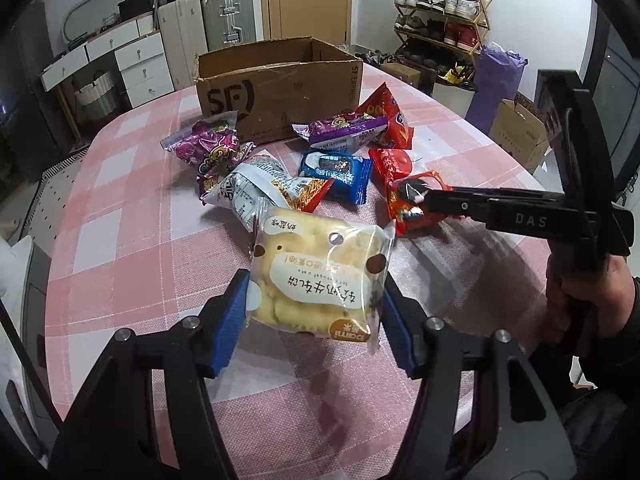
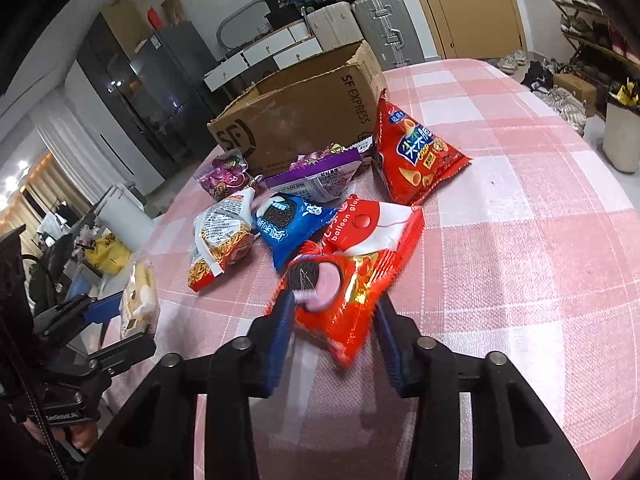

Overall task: Organize snacks
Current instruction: 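Grasp the red Oreo pack with the right gripper while the left gripper holds the bun, then lift both held packets and carry them over the cardboard box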

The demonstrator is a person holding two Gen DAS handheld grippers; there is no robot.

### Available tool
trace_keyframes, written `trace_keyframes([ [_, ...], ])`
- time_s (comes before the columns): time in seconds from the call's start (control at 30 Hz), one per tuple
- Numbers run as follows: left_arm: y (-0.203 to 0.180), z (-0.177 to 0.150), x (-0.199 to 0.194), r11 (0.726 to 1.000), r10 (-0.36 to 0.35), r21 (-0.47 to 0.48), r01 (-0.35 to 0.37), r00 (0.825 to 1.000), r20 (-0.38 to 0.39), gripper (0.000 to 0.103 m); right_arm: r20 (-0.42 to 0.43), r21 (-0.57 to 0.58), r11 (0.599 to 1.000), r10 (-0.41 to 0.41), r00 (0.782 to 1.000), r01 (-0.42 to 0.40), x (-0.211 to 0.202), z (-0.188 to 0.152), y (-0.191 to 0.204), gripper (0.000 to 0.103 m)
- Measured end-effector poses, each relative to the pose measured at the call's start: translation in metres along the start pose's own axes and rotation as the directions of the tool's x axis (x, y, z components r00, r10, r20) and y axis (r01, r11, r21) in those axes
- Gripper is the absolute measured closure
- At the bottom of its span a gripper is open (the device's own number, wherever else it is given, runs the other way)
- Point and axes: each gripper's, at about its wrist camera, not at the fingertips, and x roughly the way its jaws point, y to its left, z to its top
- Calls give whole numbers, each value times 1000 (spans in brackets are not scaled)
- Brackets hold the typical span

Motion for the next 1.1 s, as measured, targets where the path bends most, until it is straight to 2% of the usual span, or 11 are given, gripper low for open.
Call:
trace_keyframes([
  [0.2,-2,-1,-2,1000,3,4,-3,1000,-1,43,-9,10,1000,28,1000,-28,-1,-7,-5,72],
  [0.37,-2,-1,-3,1000,7,4,-7,1000,-6,43,-9,-7,998,62,998,-62,-3,-10,-3,84],
  [0.43,-3,-1,-3,1000,8,3,-8,1000,-7,43,-6,-20,997,73,997,-73,-5,-10,-1,86],
  [0.53,-2,-1,-3,1000,11,3,-11,1000,-6,43,-14,-17,999,31,999,-31,-3,-9,0,85],
  [0.63,-1,-2,-3,1000,8,-2,-8,1000,-9,43,-26,-6,1000,20,999,-20,1,-5,-2,77],
  [0.73,1,-5,-3,1000,4,-7,-4,1000,-14,43,-39,3,1000,27,999,-27,5,-1,0,54],
  [0.77,1,-6,-3,1000,2,-9,-2,1000,-14,43,-43,3,999,37,998,-37,7,0,3,50],
  [1.0,9,-10,1,1000,-7,-27,7,1000,-21,43,-73,-33,999,25,997,-28,30,12,24,49],
  [1.1,14,-12,2,999,-9,-38,9,1000,-23,43,-91,-58,998,13,996,-18,41,16,34,40],
])
